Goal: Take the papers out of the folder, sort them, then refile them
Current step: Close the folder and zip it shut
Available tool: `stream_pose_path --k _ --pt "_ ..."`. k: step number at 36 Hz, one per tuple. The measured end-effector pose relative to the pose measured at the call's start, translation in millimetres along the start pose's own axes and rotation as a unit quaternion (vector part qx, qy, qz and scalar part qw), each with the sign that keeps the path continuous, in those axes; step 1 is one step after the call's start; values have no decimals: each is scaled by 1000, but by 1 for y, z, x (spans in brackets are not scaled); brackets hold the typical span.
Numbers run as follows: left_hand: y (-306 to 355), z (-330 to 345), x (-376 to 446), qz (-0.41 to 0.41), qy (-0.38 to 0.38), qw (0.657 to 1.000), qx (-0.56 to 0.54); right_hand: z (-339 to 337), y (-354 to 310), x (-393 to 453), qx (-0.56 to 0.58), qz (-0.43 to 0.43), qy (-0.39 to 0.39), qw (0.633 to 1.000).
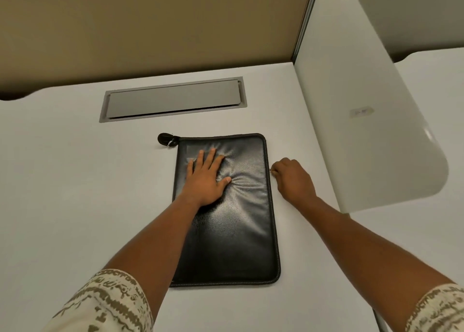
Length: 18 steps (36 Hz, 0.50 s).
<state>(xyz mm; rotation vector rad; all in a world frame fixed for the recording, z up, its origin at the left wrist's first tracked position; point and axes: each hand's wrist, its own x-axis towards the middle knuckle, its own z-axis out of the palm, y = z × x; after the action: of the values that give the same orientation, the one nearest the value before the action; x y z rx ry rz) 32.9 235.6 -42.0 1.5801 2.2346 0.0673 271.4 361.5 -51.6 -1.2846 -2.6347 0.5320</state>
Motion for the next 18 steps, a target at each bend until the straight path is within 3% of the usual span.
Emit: stream_pose_path --k 18 --pt "30 3 -30 -63 31 997 -19 9 -15 -79 6 39 23 999"
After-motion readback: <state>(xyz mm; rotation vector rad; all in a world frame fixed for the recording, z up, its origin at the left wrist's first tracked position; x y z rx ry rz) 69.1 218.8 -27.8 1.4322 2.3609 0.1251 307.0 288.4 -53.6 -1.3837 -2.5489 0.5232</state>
